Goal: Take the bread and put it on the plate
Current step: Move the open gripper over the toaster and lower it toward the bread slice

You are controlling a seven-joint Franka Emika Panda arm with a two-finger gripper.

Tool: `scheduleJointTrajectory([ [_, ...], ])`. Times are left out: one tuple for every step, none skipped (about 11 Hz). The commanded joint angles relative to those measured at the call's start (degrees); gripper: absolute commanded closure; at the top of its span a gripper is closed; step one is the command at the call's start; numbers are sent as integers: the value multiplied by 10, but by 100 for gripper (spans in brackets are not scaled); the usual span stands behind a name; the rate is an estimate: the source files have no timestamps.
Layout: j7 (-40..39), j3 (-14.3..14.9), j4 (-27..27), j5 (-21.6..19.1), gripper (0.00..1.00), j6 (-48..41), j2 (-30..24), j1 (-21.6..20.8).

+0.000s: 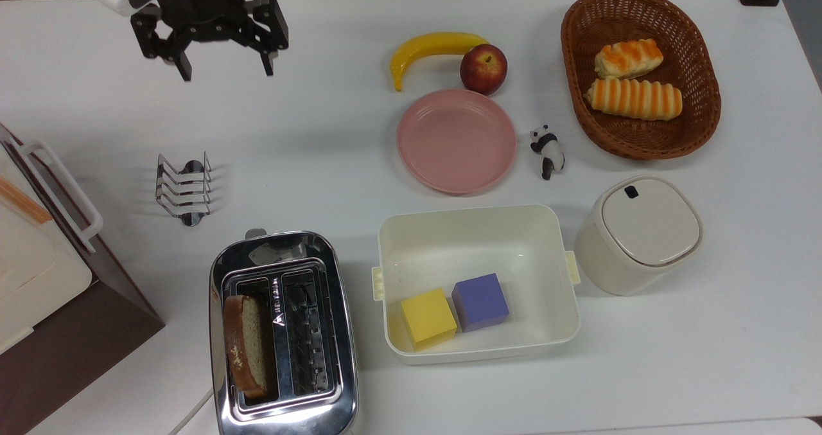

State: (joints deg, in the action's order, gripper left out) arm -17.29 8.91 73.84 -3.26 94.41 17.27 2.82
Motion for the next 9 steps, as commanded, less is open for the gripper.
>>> scheduleJointTrajectory([
  [6, 4, 14, -53, 0, 82, 3, 2],
  [9, 5, 14, -74, 0, 103, 10, 1],
  [12, 5, 15, -92, 0, 131, 11, -1],
  [31, 5, 15, -98, 0, 152, 11, -3],
  [48, 5, 14, -97, 0, 175, 22, -3],
  [59, 3, 13, -97, 0, 217, 29, -3],
  [73, 1, 15, -98, 0, 261, 31, -6],
  [76, 1, 15, -96, 0, 288, 43, -7],
  [72, 1, 15, -97, 0, 318, 50, -7],
])
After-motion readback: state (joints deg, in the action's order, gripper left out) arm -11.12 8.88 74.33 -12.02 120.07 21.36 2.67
